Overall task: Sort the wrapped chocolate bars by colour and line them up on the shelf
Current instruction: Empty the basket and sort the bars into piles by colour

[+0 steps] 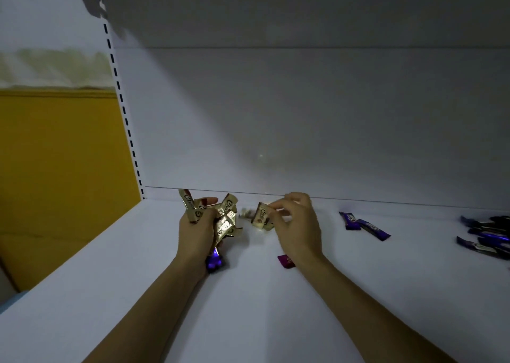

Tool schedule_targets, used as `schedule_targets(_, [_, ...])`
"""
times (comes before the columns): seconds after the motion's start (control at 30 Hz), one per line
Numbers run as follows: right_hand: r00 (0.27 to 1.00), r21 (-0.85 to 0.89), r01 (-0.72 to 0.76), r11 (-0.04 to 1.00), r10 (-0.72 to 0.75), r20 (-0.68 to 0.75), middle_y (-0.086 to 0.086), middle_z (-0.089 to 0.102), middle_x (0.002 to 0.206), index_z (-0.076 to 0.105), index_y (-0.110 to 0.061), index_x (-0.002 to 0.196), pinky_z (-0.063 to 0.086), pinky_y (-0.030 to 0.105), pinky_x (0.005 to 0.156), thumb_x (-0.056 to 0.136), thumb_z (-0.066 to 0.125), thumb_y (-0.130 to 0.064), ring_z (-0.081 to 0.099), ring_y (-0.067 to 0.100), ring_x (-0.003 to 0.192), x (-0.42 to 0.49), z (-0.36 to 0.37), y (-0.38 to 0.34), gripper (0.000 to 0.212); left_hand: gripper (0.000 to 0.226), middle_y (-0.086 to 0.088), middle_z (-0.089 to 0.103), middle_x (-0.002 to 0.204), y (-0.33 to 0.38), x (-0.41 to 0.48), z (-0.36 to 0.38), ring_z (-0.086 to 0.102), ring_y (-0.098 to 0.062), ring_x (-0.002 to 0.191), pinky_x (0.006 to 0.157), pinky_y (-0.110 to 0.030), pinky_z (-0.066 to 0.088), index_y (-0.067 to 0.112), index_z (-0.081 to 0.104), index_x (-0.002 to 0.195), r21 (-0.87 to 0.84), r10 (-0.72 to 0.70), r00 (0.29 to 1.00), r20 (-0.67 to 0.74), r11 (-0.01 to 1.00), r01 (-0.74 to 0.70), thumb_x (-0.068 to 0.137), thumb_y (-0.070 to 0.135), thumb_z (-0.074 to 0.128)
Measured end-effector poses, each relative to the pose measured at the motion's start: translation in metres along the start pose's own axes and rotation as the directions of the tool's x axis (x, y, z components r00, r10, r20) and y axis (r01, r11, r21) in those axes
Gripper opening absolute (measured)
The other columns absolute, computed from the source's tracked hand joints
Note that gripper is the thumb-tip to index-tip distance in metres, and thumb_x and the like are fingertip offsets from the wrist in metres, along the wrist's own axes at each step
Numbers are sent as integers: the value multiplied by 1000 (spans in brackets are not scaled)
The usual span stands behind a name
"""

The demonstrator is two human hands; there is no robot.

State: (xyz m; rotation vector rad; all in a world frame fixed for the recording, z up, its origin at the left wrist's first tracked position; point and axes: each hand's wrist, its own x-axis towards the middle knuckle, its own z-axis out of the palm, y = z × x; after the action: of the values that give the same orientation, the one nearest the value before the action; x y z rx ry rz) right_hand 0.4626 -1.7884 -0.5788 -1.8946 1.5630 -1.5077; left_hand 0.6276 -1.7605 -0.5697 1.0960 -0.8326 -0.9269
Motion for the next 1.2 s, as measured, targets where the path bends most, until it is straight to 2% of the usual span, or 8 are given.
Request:
schedule_targets(0.2, [963, 277, 81, 957, -4, -270, -8, 68, 78, 61, -23, 91, 54, 22, 53, 93, 57, -21, 66, 7, 67, 4, -20, 4, 4, 19, 5, 73, 66, -1, -2, 2, 68, -7, 57, 45, -16, 48, 14, 64, 99, 22, -4, 997, 77, 1000, 2, 91, 2, 52])
schedule_targets(0.4, [957, -153, 44, 987, 2, 290, 1, 66, 112, 56, -22, 123, 50, 30, 84, 99, 44, -24, 62, 16, 98, 3, -6, -1, 27, 17, -1, 75, 75, 0, -3, 0, 70, -12, 64, 53, -21, 54, 13, 65, 104, 48, -25, 989, 143, 999, 18, 92, 6, 56])
schedule_targets(0.63, [954, 382, -74, 921, -46, 296, -23, 58, 113, 56, -39, 117, 42, 7, 80, 79, 55, -58, 53, -6, 107, -10, -13, -36, 42, 16, -1, 70, 74, -2, -22, 8, 68, -16, 65, 59, -25, 52, 13, 64, 94, 243, 135, 843, 520, 923, -297, 95, 2, 51])
schedule_targets(0.77, [956, 410, -26, 912, -97, 278, -10, 65, 105, 69, -28, 99, 45, 15, 81, 83, 70, -25, 59, 1, 100, -13, -16, -41, 17, 17, -2, 69, 77, -7, -25, 11, 67, -18, 71, 63, -30, 51, 13, 62, 92, 347, 164, 736, 657, 800, -489, 94, 2, 50])
schedule_targets(0.87, [986, 533, -49, 844, -44, 161, 3, 68, 80, 71, -18, 81, 51, 17, 65, 80, 72, -15, 63, 9, 72, -8, -24, -43, 4, 12, -5, 71, 83, -6, -19, 12, 68, -22, 76, 71, -39, 54, 14, 64, 97, 345, 177, 752, 635, 806, -481, 93, 7, 56])
schedule_targets(0.97, [995, 657, -71, 751, 103, -9, -11, 63, 59, 65, -16, 82, 46, 10, 54, 87, 65, -14, 57, -3, 54, -1, -33, -36, 5, 18, 10, 72, 87, -7, -14, 10, 68, -7, 80, 70, -19, 51, 26, 64, 100, 358, 221, 775, 592, 789, -499, 93, 11, 58])
schedule_targets(1.1, [960, 369, 140, 919, -34, -278, -11, 65, 74, 59, -27, 87, 52, 16, 64, 91, 60, -19, 64, 3, 70, 5, -36, -24, 9, 22, 14, 71, 83, -14, -13, 7, 68, -1, 74, 66, -14, 51, 28, 62, 107, 385, 344, 860, 376, 787, -483, 94, 12, 55])
schedule_targets(1.2, [979, 187, 161, 969, -133, -157, -24, 61, 90, 60, -29, 100, 47, 9, 72, 93, 58, -22, 57, -8, 84, 12, -29, -17, 11, 23, 15, 72, 83, -14, -12, 6, 69, -2, 76, 67, -15, 53, 34, 60, 106, 353, 360, 894, 268, 826, -439, 94, 14, 58])
